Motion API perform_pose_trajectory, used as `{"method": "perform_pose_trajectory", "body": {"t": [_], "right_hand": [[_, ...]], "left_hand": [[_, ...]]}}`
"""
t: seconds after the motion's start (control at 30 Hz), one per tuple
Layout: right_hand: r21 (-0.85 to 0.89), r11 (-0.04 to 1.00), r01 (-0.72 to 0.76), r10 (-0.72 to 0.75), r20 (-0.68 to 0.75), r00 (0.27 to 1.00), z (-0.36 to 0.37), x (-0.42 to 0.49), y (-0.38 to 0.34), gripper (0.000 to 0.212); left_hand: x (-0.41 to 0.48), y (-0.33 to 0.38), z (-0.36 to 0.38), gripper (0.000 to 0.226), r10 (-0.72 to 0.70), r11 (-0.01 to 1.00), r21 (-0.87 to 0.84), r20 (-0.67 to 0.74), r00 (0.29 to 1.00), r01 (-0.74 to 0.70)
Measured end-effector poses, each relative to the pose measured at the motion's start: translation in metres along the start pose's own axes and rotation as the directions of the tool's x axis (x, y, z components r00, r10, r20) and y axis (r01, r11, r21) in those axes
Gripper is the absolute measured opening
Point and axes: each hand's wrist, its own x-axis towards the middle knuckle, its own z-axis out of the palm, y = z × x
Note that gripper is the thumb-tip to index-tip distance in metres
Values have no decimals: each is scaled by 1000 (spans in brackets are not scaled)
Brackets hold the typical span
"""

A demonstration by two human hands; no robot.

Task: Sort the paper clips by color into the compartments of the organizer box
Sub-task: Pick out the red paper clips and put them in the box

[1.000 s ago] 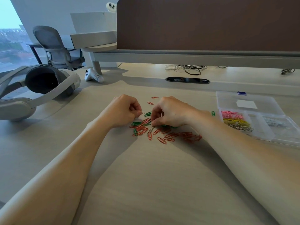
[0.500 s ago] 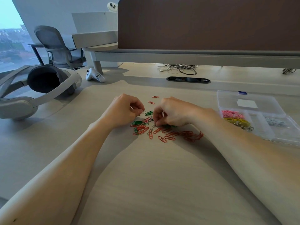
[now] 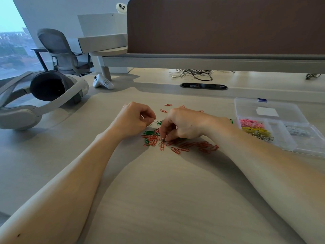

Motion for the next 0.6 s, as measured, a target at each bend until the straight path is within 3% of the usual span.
{"method": "perform_pose_trajectory", "body": {"t": [0.3, 0.6], "right_hand": [[-73, 997, -24, 23, -20, 1000, 2, 1, -3, 5], [162, 984, -76, 125, -318, 940, -8, -3, 7, 6]], "left_hand": [[0, -1, 1, 13, -25, 999, -20, 5, 1000, 25], [-5, 13, -4, 14, -76, 914, -393, 84, 994, 103]]}}
